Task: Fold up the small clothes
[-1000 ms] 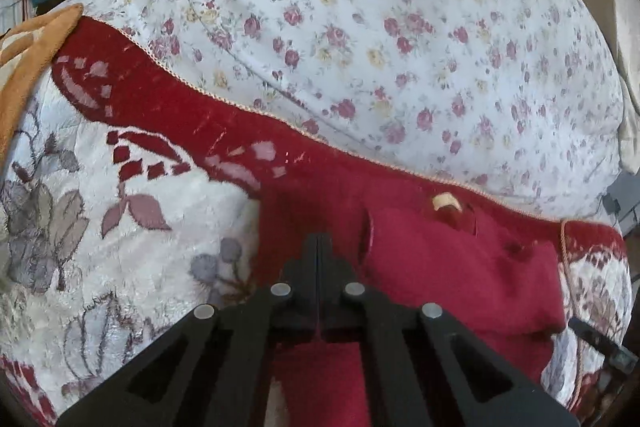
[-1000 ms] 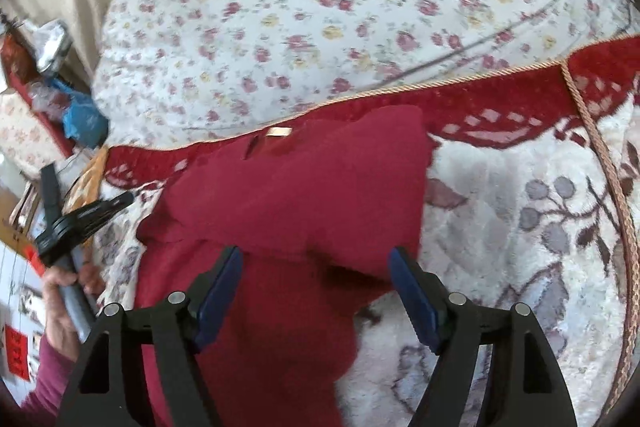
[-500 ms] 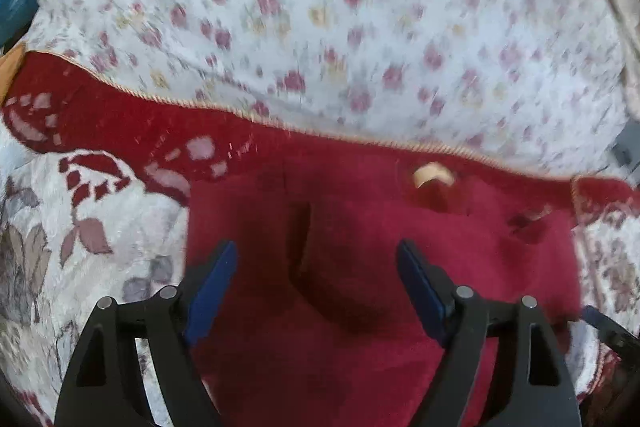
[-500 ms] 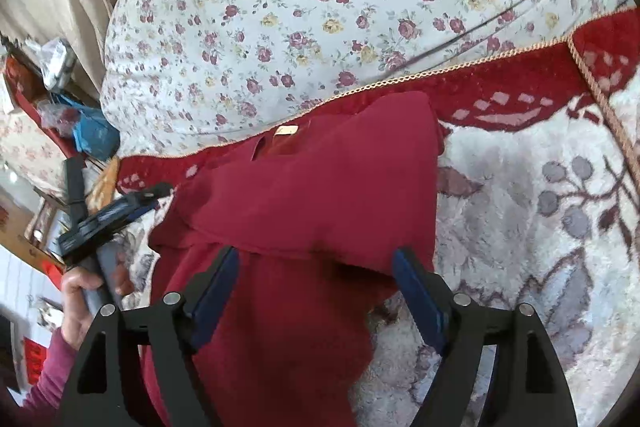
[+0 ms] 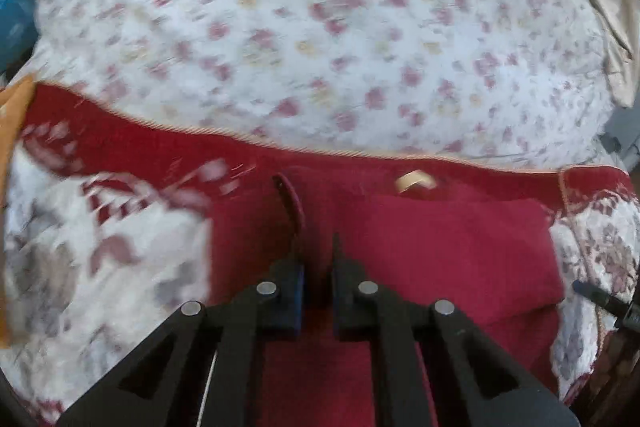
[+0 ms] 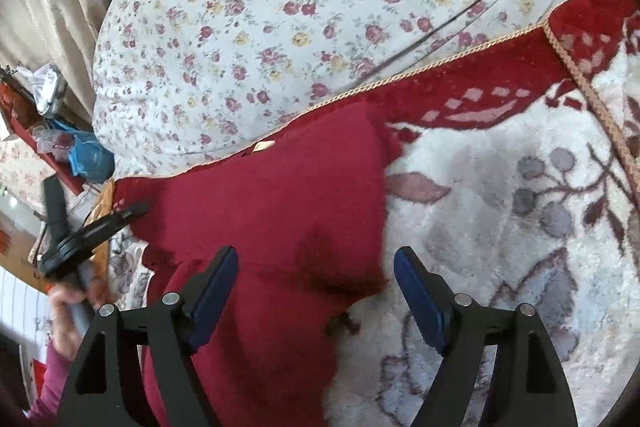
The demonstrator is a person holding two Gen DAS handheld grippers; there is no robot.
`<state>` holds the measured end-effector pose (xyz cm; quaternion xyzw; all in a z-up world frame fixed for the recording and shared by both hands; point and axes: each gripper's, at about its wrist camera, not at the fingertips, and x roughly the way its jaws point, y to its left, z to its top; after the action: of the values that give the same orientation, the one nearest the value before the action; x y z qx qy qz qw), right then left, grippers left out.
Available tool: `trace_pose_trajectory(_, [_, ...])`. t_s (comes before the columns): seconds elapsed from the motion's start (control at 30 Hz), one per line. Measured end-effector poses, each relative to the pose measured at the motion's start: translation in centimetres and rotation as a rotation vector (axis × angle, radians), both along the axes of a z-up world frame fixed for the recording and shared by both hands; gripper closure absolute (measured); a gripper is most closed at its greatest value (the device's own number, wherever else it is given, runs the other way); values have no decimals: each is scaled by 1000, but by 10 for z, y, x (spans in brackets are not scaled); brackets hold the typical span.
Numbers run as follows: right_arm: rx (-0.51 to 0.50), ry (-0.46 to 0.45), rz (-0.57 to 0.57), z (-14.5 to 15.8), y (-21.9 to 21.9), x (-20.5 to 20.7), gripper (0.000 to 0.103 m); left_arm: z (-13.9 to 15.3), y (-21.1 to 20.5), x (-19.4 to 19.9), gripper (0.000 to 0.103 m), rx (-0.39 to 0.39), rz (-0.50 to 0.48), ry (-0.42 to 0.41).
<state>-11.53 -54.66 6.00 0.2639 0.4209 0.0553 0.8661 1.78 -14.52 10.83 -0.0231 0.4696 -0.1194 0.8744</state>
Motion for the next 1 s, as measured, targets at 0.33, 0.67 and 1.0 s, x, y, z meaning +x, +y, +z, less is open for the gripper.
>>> trace_pose_trajectory(0.33, [-82,108,-86,-24,-6,66,16,-34,17,4,93,-54,14,42])
trace_pose_trajectory(0.67, [157,142,-60,-42,-24,126,75,-48,11,17,93,-18,23,76])
trace_pose_trajectory(1.0, [147,94,-210,-31,-71,108,43,-50,4,18,89,-7,5,82])
